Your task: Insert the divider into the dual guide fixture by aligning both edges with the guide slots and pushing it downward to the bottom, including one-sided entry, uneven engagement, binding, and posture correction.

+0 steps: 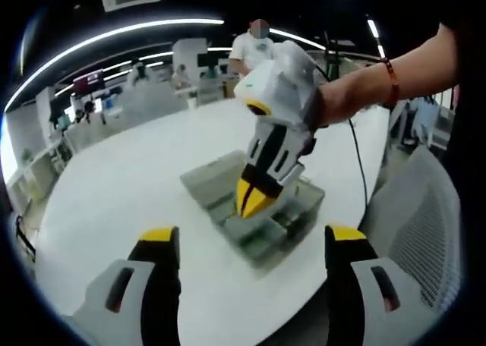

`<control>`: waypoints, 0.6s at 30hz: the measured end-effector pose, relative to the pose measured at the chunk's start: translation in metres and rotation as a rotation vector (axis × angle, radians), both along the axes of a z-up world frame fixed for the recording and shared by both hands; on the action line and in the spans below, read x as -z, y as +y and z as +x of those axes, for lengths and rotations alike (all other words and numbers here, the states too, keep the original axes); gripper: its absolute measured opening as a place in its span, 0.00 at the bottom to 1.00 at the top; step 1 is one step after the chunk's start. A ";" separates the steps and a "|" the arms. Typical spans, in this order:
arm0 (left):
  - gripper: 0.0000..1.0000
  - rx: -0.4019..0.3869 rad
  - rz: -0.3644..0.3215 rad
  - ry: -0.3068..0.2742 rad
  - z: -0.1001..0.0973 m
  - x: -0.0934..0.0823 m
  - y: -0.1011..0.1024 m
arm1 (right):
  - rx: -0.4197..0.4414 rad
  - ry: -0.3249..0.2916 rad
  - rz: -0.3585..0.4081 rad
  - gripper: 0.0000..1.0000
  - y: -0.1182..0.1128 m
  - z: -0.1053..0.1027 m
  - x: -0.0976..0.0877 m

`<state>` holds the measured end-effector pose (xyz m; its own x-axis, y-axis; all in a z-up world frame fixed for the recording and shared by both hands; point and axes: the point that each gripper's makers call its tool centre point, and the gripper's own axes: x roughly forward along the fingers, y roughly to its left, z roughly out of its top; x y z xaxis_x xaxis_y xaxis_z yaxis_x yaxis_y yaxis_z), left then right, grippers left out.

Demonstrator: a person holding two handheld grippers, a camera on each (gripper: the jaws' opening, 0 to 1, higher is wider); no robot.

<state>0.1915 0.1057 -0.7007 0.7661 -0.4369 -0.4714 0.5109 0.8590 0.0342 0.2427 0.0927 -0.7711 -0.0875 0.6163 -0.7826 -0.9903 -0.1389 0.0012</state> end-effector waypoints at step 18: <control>0.77 0.027 0.004 0.017 -0.001 0.002 -0.011 | -0.001 -0.036 -0.093 0.00 0.002 0.001 0.010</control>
